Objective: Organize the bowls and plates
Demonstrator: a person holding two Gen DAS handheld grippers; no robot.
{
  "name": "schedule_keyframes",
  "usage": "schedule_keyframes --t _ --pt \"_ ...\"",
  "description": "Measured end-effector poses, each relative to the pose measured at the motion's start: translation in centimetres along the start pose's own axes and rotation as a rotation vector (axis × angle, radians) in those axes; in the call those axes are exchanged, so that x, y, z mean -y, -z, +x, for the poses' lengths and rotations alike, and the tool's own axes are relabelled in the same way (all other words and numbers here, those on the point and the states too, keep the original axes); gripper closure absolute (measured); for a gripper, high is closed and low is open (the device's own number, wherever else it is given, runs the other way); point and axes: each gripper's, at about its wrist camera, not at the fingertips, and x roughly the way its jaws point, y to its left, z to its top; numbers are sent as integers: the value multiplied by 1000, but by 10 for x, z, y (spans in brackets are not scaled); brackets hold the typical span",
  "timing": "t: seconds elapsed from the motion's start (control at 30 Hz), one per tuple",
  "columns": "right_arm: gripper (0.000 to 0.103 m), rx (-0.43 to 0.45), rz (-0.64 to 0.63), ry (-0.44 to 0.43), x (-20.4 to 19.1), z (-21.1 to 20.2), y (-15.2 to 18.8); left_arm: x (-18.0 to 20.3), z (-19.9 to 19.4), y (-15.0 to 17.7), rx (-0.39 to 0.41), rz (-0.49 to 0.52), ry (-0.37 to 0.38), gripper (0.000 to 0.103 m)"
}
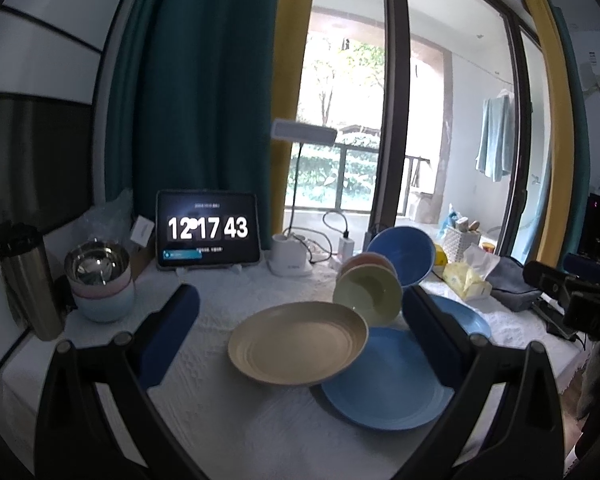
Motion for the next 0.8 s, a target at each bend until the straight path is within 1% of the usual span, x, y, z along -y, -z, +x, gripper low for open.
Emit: schedule_keyframes --t 0.1,0.13,0.23,0.57,0.63,0.7,0.8 --pt "6 -22 0 -11 -2 11 2 -3 11 6 -26 4 -2 1" --pt "6 -32 0 -14 -4 16 2 -4 16 8 -42 -13 0 1" --pt "6 -64 -1 -28 -7 31 3 -8 26 12 -77 -25 -7 1" --pt "6 -132 -11 -51 -23 71 7 -27 61 32 -195 -66 -31 1" --pt "7 -151 -16 -55 -28 79 9 -33 69 36 -216 -90 -33 1" --pt "8 -167 -20 -59 -31 87 10 -40 80 39 -233 -114 -35 1" --pt "10 -189 -25 -64 -37 99 11 -49 91 43 -248 -113 -48 1"
